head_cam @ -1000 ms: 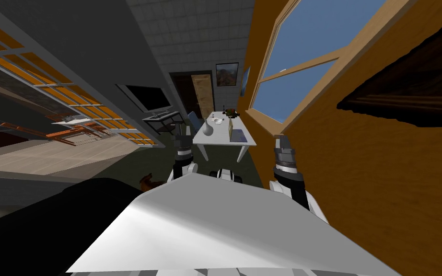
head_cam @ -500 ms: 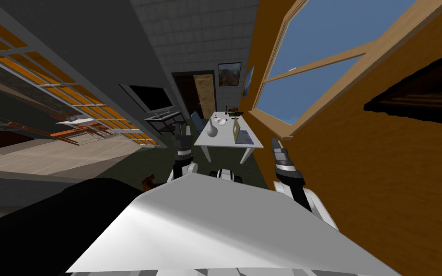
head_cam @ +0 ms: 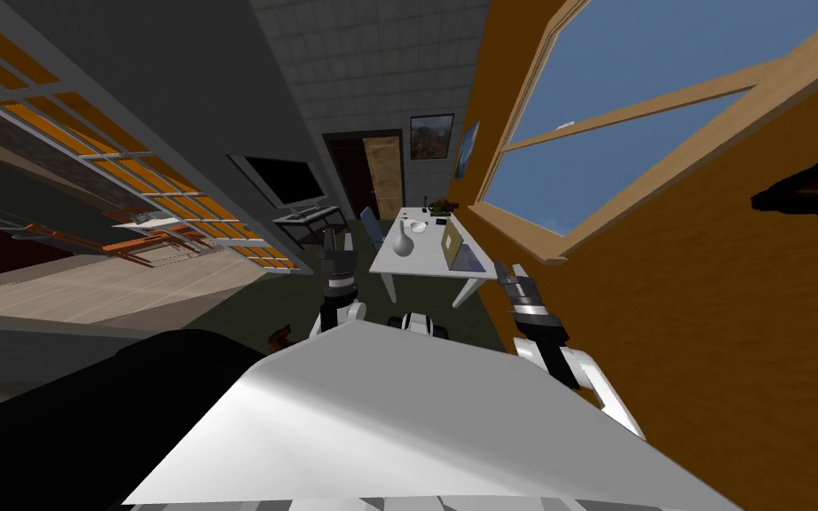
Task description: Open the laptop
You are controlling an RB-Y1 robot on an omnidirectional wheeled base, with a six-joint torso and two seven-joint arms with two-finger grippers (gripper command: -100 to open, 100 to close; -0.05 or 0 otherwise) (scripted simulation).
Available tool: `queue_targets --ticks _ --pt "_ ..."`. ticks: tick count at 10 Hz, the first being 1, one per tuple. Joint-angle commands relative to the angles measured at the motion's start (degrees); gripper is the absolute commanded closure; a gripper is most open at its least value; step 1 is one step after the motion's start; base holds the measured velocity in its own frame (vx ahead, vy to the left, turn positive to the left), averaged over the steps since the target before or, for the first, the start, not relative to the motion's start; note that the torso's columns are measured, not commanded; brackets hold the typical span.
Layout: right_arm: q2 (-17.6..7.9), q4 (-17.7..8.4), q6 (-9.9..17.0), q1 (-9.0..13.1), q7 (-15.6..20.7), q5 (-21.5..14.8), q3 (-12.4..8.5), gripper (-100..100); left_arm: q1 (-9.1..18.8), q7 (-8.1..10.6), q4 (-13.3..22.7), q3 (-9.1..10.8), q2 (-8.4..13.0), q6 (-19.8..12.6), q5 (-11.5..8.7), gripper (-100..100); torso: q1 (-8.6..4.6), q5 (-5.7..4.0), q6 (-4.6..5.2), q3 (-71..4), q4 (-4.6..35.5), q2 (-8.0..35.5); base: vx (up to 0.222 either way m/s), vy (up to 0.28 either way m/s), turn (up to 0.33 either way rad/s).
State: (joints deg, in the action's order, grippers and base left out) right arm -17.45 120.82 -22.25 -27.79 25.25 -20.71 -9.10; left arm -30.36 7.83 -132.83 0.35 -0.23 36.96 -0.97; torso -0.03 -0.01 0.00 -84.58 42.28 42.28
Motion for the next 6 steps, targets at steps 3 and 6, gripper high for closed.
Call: queue_targets --ticks 3,6 --pt "-4.5 -5.4 4.0 1.6 6.3 -8.0 -3.6 -100 0.0 0.0 0.0 0.0 0.0 0.0 0.0 0 0.06 0.02 0.0 0.0 0.0 0.0 0.053 0.205 0.027" --pt "-8.0 -8.9 6.8 2.6 10.4 -13.3 -5.7 -100 0.0 0.0 0.0 0.0 0.0 0.0 0.0 0 -0.05 -0.02 0.0 0.0 0.0 -0.1 0.074 0.182 0.029"
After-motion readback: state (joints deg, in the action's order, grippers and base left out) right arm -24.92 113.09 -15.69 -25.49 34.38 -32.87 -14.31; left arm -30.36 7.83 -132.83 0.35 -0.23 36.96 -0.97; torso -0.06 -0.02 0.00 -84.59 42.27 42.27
